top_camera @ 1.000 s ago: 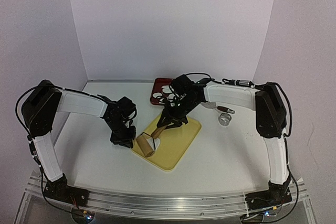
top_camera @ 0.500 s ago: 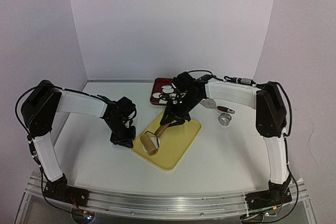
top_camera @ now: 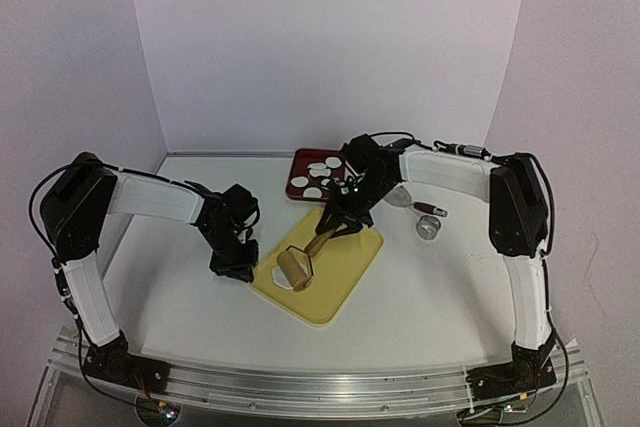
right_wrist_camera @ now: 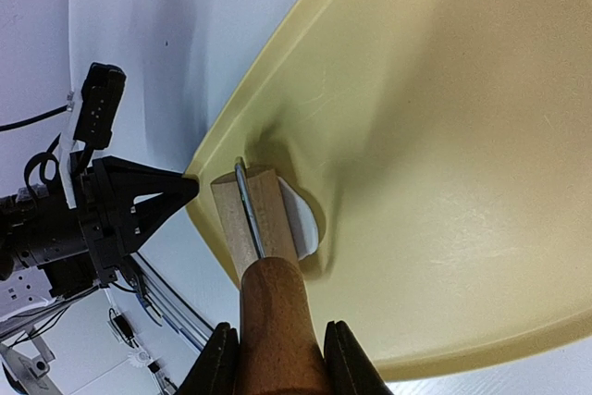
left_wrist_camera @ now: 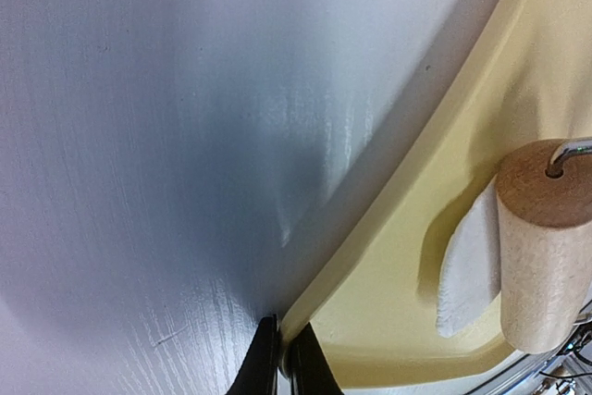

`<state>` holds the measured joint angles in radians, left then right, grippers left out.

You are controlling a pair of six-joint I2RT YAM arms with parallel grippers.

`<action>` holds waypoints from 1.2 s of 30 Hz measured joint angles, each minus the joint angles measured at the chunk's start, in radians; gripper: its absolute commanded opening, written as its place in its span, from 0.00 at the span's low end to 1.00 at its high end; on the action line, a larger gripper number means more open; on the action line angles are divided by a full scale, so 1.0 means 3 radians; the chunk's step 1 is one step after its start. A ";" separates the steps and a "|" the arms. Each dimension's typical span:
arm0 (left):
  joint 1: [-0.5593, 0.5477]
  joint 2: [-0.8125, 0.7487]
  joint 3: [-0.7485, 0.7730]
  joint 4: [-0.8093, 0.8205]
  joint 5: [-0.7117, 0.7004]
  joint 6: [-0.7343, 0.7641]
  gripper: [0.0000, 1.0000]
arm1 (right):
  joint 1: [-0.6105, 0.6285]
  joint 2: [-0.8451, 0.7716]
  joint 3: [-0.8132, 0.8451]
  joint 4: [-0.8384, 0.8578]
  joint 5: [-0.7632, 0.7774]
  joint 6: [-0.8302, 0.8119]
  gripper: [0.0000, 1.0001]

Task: Roll out the dumpling wrappers from the dough

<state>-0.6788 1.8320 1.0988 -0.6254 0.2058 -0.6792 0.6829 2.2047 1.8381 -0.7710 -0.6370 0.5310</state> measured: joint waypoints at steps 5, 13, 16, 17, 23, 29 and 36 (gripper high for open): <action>0.0000 0.0000 0.0000 0.0000 0.0000 -0.0001 0.00 | -0.0006 0.0024 0.0009 -0.0025 -0.0051 -0.0029 0.00; 0.0006 0.0000 0.0000 -0.0005 0.0001 -0.0003 0.00 | 0.0187 0.0148 0.0173 0.0002 -0.0054 -0.0025 0.00; 0.0006 0.0000 0.0000 -0.0005 0.0000 -0.0005 0.00 | 0.0189 0.0132 0.0164 0.0020 -0.0042 -0.0029 0.00; 0.0006 0.0000 0.0000 -0.0005 0.0000 -0.0005 0.00 | 0.0167 0.0118 0.0140 0.0031 -0.0040 -0.0032 0.00; 0.0006 0.0000 0.0000 -0.0006 0.0000 -0.0009 0.00 | -0.0062 0.0004 -0.0063 0.0044 -0.0104 -0.0089 0.00; 0.0006 -0.0004 0.0000 -0.0006 -0.0001 -0.0024 0.00 | -0.0255 -0.0010 -0.0069 -0.0126 -0.0134 -0.0209 0.00; 0.0015 -0.0019 -0.0004 -0.0041 -0.0031 -0.0032 0.00 | -0.0037 0.0131 0.0139 -0.0154 -0.0095 -0.0235 0.00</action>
<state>-0.6743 1.8263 1.0978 -0.6379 0.1967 -0.6889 0.6718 2.2440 1.8797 -0.8172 -0.6655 0.4606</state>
